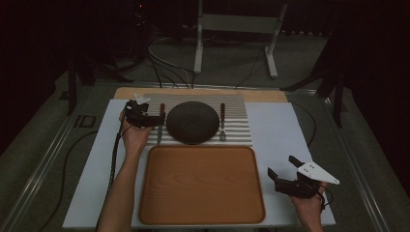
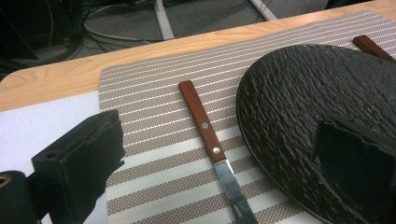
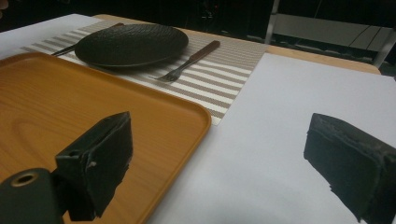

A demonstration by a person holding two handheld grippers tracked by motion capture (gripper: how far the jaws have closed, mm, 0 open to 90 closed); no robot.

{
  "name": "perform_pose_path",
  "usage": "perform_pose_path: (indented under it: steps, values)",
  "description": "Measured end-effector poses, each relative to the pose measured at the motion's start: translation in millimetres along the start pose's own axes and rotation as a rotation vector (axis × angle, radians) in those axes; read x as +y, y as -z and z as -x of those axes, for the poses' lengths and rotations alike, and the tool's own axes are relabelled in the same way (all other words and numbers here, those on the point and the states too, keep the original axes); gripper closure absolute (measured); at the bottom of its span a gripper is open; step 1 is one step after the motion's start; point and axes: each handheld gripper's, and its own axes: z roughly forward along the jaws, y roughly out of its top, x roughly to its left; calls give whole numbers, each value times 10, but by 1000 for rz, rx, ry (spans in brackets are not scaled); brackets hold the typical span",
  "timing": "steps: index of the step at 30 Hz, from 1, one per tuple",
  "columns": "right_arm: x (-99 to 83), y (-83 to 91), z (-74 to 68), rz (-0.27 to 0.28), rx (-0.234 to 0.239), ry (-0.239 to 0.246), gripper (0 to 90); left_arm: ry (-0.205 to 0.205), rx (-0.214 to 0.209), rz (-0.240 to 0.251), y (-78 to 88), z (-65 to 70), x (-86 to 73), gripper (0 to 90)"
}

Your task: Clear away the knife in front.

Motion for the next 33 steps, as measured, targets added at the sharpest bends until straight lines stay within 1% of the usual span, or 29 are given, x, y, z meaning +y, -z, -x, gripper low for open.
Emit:
perform_pose_path:
  steps: [3,12,16,23,26,29,33]
  values:
    - [0,1,2,0,1,-1,80,18,0,-7,-40,-7,-2,32]
    - [1,0,7,1,1,-4,79,45,7,-31,-129,-27,-29,39]
    - [1,-2,8,1,1,-4,79,71,13,-40,-177,-44,-37,40]
    - [1,-4,11,0,2,-7,80,100,27,-74,-255,-50,-48,52]
    - [1,-4,13,0,3,-7,79,107,32,-93,-288,-39,-63,67]
    - [1,-2,18,1,4,-9,79,107,47,-115,-322,-28,-81,85]
    - [0,1,22,0,4,-12,79,128,61,-134,-371,-30,-100,158]
